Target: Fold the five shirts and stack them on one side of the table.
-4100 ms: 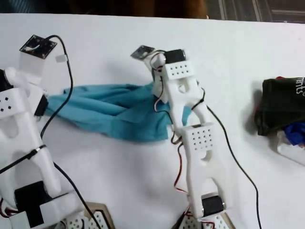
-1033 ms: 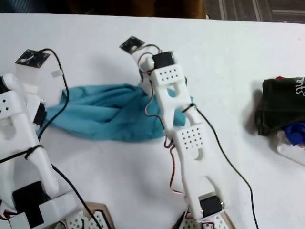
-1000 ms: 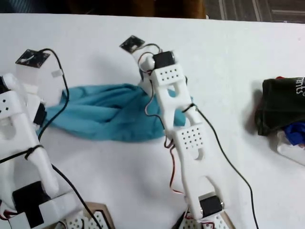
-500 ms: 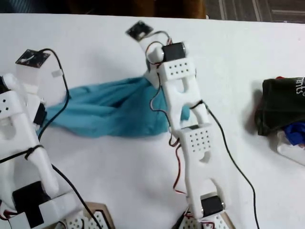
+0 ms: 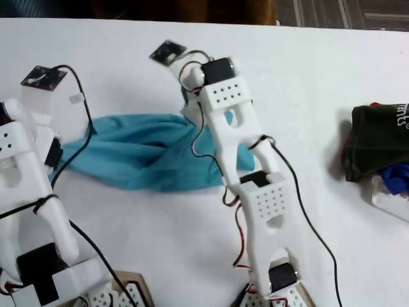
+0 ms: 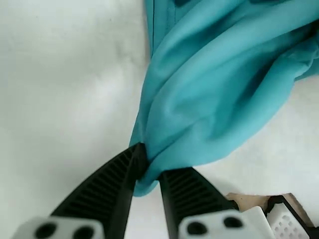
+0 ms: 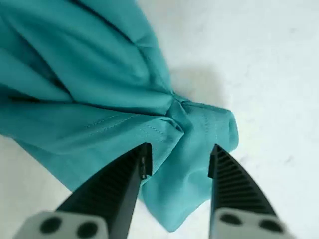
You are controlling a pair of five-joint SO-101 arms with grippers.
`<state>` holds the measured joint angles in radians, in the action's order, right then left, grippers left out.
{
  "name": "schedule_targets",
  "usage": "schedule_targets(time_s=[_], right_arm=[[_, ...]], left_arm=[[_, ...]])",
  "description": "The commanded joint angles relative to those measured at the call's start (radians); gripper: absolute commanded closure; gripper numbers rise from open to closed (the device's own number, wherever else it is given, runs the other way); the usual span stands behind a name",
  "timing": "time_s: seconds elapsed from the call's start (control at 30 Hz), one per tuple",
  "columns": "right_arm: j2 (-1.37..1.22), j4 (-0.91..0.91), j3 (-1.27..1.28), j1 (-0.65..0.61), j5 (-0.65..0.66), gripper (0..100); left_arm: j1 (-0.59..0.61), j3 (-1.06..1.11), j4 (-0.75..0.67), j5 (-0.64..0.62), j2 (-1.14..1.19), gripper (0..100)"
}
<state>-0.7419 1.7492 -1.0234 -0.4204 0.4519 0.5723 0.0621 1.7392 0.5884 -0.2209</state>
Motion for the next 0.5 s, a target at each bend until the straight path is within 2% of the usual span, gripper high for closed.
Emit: schedule_targets(time_s=[0.0, 0.1, 0.33, 0.47], right_arm=[[0.087, 0.024, -0.005, -0.008, -0.269, 81.4], [0.097, 0.024, 0.037, -0.033, -0.448, 81.9], [0.097, 0.022, 0.181, -0.160, -0.623, 81.9], [0.087, 0.022, 0.192, -0.168, -0.649, 81.9]], left_arm=[[0.005, -0.004, -0.006, -0.005, -0.014, 97], [0.005, -0.004, -0.006, -0.005, -0.014, 97], [0.005, -0.004, 0.000, -0.005, -0.014, 97], [0.009, -0.004, 0.002, -0.005, -0.014, 97]])
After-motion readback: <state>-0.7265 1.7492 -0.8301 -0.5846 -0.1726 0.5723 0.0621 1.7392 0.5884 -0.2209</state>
